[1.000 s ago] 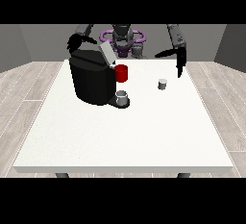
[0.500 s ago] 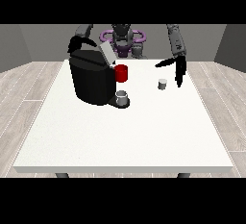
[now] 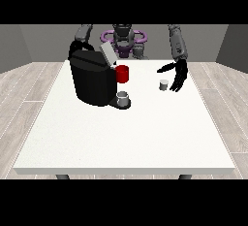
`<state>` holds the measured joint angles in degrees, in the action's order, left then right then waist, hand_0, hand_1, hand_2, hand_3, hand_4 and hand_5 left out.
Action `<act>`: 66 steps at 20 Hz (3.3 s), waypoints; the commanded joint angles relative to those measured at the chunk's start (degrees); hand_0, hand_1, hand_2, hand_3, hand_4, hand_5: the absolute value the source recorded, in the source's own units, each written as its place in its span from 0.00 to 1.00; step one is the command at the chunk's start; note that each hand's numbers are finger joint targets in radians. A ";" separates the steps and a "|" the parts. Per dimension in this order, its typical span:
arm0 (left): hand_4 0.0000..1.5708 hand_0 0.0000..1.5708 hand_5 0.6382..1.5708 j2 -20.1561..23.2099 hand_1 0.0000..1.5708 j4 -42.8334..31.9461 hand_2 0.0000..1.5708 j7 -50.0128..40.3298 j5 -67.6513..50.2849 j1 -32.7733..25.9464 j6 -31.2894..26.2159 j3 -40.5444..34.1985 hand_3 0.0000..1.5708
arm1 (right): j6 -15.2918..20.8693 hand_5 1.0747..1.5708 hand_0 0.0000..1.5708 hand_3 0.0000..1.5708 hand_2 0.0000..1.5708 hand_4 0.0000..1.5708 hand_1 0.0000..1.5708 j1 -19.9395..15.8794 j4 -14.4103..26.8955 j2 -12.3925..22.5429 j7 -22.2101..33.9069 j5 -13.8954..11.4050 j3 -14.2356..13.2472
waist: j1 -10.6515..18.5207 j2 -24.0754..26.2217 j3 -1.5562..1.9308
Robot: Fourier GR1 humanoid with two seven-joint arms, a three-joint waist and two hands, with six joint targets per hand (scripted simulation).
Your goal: Insert the coffee pod into the coffee machine and close the lid
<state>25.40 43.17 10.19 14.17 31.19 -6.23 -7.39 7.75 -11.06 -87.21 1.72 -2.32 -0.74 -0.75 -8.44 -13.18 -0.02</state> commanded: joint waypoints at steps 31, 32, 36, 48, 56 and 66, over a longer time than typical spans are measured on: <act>0.32 0.81 1.00 3.79 0.81 -14.39 0.89 11.47 18.59 7.93 12.99 4.15 0.87 | 1.41 1.00 0.00 0.00 0.00 0.34 0.00 1.11 2.04 -1.63 -0.87 1.11 1.16 | -1.76 -0.78 0.00; 0.35 0.84 1.00 3.07 0.84 -15.35 0.91 13.85 17.83 8.69 13.95 3.12 0.90 | 2.38 1.00 0.00 0.00 0.00 0.31 0.00 -1.46 -0.23 -0.87 2.98 -0.29 1.54 | -2.08 -2.53 -0.03; 0.40 0.92 1.00 2.76 0.92 -11.84 0.92 13.40 17.11 11.23 7.25 4.26 0.88 | 1.81 1.00 0.00 0.00 0.00 0.25 0.00 1.13 5.22 -1.56 0.06 0.57 0.54 | -0.82 2.18 0.02; 0.36 0.80 1.00 -1.48 0.80 -5.77 0.85 5.10 19.39 19.13 1.87 6.40 0.82 | 2.16 1.00 0.00 0.00 0.00 0.30 0.00 -2.32 13.99 -1.66 -3.74 1.72 -0.81 | 0.03 5.50 0.04; 0.34 0.80 1.00 0.47 0.80 -4.54 0.84 2.53 19.95 25.17 0.83 4.54 0.81 | -2.20 1.00 0.00 0.00 0.00 0.31 0.00 -6.09 14.39 1.56 -4.10 5.15 -3.43 | -2.17 3.13 0.04; 0.31 0.82 1.00 5.02 0.82 -7.11 0.85 0.43 17.73 32.38 -3.79 -0.11 0.81 | -0.01 1.00 0.00 0.00 0.00 0.31 0.00 -7.62 9.10 -0.36 -0.77 3.03 -0.29 | -6.40 1.24 0.02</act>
<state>28.14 36.61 9.60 32.37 61.84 -8.20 -6.26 6.87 -17.84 -76.80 1.72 -3.71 2.52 -1.13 -14.29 -10.72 0.01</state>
